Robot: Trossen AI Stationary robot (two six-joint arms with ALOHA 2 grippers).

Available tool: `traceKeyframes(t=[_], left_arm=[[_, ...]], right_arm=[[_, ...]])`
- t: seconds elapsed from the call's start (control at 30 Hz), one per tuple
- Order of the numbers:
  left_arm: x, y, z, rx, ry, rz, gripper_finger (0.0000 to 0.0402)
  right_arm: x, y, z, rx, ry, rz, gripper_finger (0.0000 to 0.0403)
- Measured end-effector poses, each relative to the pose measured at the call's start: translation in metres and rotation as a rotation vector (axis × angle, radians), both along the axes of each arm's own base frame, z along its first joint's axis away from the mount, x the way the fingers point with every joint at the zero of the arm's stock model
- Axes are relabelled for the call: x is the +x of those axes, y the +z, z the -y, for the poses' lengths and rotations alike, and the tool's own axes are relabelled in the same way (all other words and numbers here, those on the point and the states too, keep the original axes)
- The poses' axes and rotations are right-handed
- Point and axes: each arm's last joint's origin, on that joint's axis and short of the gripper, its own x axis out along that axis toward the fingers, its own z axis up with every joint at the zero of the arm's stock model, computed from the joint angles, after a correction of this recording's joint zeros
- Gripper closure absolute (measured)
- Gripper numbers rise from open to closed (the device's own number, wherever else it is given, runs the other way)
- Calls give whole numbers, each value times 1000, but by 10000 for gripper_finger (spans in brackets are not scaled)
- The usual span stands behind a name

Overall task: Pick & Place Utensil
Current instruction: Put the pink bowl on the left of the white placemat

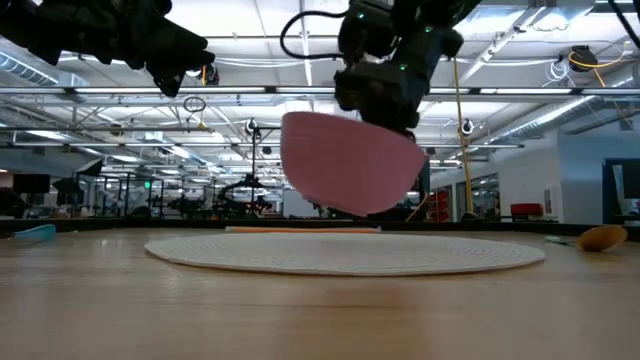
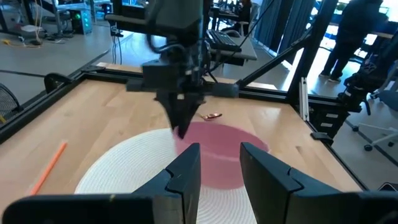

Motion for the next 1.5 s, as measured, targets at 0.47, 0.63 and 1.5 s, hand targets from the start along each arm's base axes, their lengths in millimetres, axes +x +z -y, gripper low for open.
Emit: traceKeyframes(t=[0.47, 0.63, 1.5], left_arm=[[0, -1, 1, -21, -21, -16, 284], [0, -2, 1, -20, -21, -21, 284], [8, -21, -3, -129, 172, -177, 284]], right_arm=[[12, -20, 16, 1, -39, -20, 399], [13, -19, 16, -8, -19, -6, 386], [-79, 103, -19, -358, 22, 111, 269]])
